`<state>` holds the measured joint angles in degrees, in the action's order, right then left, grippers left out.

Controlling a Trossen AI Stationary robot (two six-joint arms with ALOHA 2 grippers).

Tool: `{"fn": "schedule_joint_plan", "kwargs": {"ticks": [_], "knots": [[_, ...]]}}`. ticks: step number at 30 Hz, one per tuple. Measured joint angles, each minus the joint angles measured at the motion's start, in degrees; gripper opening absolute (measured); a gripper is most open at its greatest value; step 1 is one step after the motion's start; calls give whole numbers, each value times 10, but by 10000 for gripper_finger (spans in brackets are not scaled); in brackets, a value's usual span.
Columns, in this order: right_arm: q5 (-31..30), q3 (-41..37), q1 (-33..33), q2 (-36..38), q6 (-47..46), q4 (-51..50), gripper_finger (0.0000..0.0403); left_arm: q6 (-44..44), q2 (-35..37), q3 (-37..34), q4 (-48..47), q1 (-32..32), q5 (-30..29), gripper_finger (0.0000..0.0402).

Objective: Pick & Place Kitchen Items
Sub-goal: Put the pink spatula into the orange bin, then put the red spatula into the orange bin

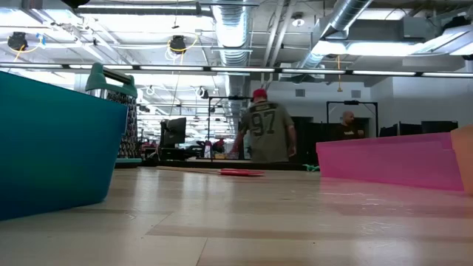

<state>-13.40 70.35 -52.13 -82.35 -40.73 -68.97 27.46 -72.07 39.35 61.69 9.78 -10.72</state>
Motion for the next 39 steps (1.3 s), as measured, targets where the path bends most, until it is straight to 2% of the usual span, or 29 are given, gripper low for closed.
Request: {"fn": "schedule_joint_plan", "kwargs": {"ticks": [8, 17, 30, 35, 39], "knots": [[19, -11, -31, -58, 2, 76, 10, 0, 0, 0, 0, 0, 0, 143], [21, -11, -31, -115, 2, 83, 12, -1, 0, 0, 0, 0, -1, 146], [30, -11, -37, -132, 2, 84, 48, -2, 0, 0, -15, 0, -2, 181], [37, -11, -34, -132, 0, 82, 75, -2, 0, 0, -64, 0, -1, 190], [49, -8, -25, -126, -18, 76, 119, -15, 0, 0, -112, -3, 0, 197]]}}
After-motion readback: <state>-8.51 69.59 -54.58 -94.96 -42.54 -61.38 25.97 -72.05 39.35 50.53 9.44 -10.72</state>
